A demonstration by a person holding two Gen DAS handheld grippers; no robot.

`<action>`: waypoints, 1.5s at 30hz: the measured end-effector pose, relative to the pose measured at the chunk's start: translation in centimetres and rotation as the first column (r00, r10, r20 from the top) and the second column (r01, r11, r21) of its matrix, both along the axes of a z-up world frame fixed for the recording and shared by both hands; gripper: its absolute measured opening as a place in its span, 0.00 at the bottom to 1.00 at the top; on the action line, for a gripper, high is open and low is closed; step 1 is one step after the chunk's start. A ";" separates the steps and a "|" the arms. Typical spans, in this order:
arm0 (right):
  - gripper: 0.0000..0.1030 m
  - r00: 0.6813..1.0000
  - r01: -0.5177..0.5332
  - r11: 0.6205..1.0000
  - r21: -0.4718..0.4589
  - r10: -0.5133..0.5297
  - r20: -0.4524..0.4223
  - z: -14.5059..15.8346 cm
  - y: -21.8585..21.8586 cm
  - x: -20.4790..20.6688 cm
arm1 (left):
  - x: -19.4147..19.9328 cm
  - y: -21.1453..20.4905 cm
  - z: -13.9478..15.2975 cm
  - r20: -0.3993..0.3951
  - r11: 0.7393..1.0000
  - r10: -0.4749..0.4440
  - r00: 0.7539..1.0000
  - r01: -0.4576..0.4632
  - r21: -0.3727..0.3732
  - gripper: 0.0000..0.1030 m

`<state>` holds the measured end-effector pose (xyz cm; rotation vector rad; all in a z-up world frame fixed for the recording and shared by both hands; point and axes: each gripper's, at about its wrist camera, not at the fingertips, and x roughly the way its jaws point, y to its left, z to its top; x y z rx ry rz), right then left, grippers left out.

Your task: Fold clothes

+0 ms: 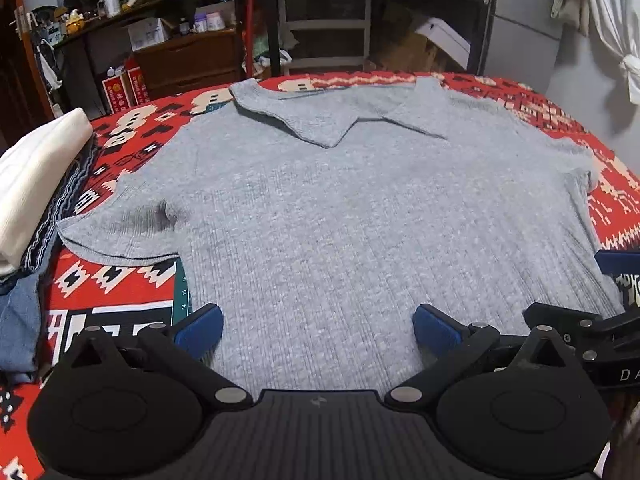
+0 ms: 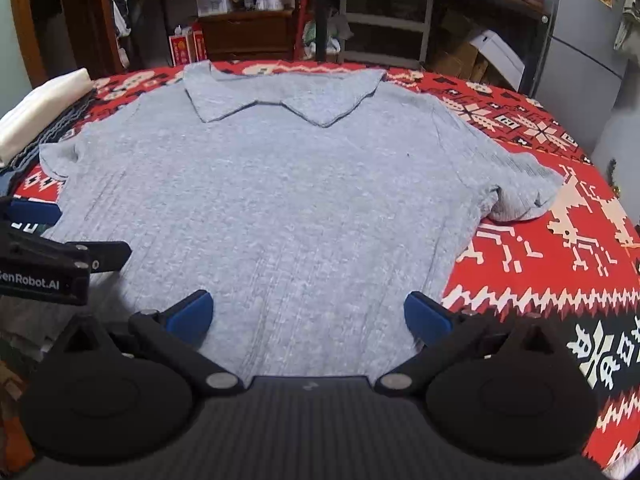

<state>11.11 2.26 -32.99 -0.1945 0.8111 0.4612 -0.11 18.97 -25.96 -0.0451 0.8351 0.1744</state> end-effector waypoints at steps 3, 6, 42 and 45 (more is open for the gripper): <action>1.00 1.000 0.004 1.000 0.006 -0.004 0.014 -0.1 -0.1 -0.2 | -0.5 0.0 -0.3 0.039 1.000 -0.014 0.999 0.014 0.003 1.00; 1.00 1.000 0.007 1.000 0.003 -0.007 0.013 -0.1 0.1 -0.3 | -0.3 0.2 -0.2 0.032 1.000 -0.024 0.999 0.024 -0.002 1.00; 0.18 0.921 0.064 0.997 0.033 -0.046 -0.387 2.9 -6.5 -0.5 | -7.4 8.1 3.4 -0.298 0.937 0.021 0.954 -0.123 -0.327 0.35; 0.03 0.931 0.022 1.000 0.002 -0.020 -0.365 3.2 -5.9 -0.8 | -7.1 7.8 3.0 -0.311 0.938 0.014 0.950 -0.120 -0.325 0.35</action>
